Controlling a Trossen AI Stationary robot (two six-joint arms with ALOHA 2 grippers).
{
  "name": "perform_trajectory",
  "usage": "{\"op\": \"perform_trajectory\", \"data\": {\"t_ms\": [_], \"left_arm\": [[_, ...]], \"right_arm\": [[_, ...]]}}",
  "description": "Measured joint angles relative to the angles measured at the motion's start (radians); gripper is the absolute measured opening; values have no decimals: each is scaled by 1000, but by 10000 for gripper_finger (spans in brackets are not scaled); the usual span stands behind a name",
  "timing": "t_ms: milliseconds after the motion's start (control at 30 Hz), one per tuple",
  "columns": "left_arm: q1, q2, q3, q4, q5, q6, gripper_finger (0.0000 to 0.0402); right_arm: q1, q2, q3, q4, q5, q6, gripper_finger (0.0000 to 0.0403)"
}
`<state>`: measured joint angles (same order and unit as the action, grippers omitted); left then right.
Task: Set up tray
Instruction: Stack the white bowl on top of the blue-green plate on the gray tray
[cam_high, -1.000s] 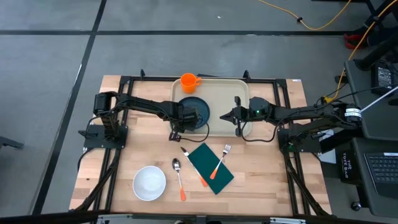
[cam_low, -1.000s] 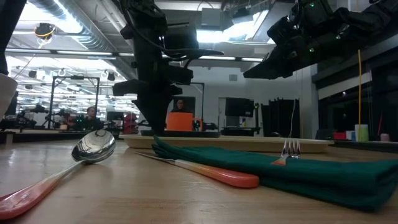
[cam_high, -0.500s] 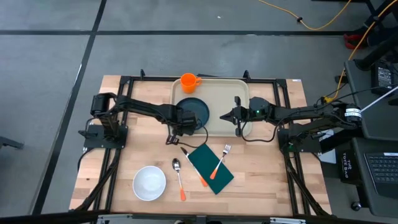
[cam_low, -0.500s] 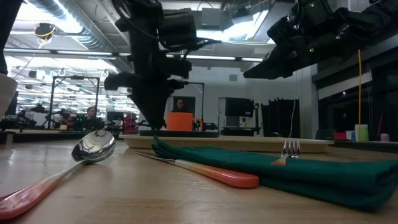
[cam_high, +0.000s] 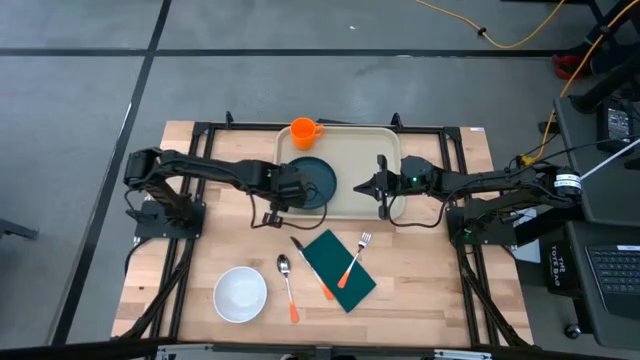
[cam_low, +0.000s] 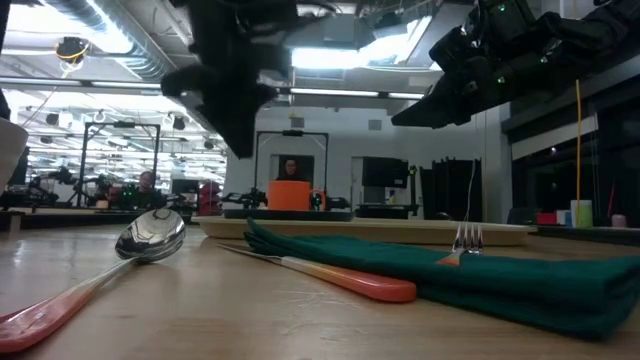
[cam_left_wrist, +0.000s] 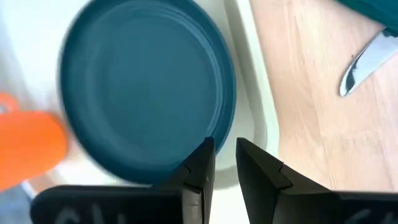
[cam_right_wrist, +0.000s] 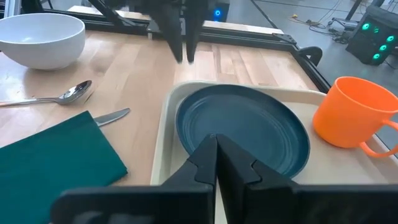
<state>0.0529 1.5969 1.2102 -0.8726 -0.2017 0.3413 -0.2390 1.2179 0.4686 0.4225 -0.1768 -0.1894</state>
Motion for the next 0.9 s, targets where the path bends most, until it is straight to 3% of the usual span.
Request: {"op": "perform_trajectory", "data": {"t_ms": [233,467,900], "left_arm": [[-67,-109,1,-49,-33,-134,44],[-213,-156,1,-88,-34,-218,4],[-496,-140,2,-94,-45,-783,1]], "right_arm": [[0,0,0,6,0,-4,11],[0,0,0,8,0,-25,11],[0,0,0,6,-32,51,11]]}}
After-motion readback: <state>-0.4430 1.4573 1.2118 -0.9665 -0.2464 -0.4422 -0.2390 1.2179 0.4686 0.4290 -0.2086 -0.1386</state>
